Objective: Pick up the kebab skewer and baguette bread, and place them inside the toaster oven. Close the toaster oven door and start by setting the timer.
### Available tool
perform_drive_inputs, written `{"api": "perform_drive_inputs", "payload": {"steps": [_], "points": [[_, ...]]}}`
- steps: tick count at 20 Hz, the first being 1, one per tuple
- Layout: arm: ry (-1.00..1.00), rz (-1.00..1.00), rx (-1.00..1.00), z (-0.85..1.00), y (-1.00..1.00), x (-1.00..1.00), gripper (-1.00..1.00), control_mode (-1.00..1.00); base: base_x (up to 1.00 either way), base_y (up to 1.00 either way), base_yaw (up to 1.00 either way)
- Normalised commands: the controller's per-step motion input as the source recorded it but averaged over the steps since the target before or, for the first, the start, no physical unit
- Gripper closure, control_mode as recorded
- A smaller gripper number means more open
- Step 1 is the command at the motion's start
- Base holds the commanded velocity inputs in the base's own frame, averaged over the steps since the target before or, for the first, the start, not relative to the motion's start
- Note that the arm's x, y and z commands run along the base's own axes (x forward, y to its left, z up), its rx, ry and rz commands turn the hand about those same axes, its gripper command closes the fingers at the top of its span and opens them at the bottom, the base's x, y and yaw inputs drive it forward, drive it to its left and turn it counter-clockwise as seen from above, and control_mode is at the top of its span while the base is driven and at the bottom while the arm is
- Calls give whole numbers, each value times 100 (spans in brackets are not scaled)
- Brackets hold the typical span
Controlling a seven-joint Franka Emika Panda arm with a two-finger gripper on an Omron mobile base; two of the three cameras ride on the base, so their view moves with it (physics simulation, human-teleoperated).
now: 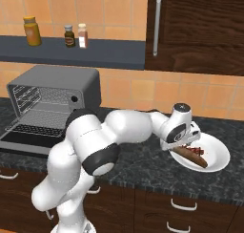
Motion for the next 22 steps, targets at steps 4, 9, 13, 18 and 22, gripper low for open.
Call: {"api": "perform_drive_inputs", "payload": {"steps": [4,9,13,18,22], "points": [[11,5,10,-21,-40,2,-100,-100,0,0,0],[6,11,11,-18,-40,5,-100,-100,0,0,0],[0,16,11,-20,-23,0,100,-100,0,0,0],[0,17,4,-20,-8,-17,100,-100,0,0,0],[-3,9,0,17,8,-49,100,-100,0,0,0]]}}
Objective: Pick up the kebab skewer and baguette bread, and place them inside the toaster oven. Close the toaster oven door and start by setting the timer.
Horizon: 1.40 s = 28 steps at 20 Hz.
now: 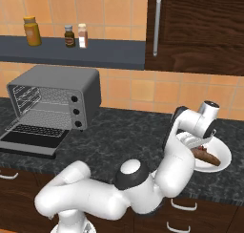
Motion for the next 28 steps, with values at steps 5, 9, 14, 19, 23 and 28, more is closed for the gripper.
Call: {"api": "perform_drive_inputs", "payload": {"steps": [5,9,14,19,23,28], "points": [[-8,9,0,38,51,-66,100,-100,0,0,0],[-15,18,0,40,100,-61,100,-100,0,0,0],[-20,17,0,27,100,-84,100,-100,0,0,0],[-21,13,0,38,100,-63,100,-100,0,0,0],[-13,10,-1,52,100,-22,100,-100,0,0,0],[-10,16,-9,40,100,-26,100,-100,0,0,0]]}}
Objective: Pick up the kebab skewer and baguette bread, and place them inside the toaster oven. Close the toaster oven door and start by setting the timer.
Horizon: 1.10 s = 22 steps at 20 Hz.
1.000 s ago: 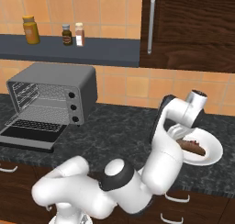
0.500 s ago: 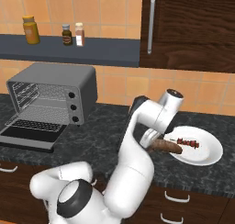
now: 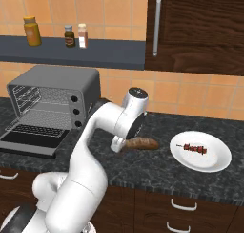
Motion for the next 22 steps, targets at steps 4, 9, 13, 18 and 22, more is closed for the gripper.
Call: {"api": "perform_drive_inputs", "payload": {"steps": [4,9,13,18,22], "points": [[-1,18,-12,36,100,-15,100,-100,0,0,0],[0,19,-13,40,100,-20,100,-100,0,0,0],[0,17,-8,24,100,-19,100,-100,0,0,0],[1,15,-1,1,100,-13,100,-100,0,0,0],[3,18,0,0,100,-2,100,-100,0,0,0]]}}
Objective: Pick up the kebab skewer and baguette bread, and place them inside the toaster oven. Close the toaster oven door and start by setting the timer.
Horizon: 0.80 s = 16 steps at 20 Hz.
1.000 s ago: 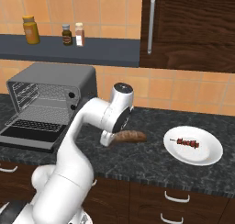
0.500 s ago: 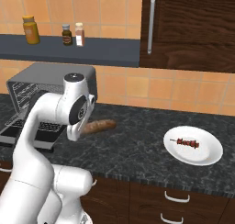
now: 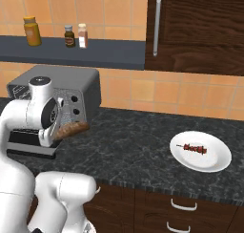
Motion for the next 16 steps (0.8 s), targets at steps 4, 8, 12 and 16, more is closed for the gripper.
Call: {"api": "perform_drive_inputs", "payload": {"steps": [4,8,12,16], "points": [[17,14,1,0,100,7,100,-100,0,0,0],[11,13,0,0,100,3,100,-100,0,0,0],[1,12,0,1,100,1,100,-100,0,0,0],[0,7,1,0,100,35,100,-100,0,0,0]]}}
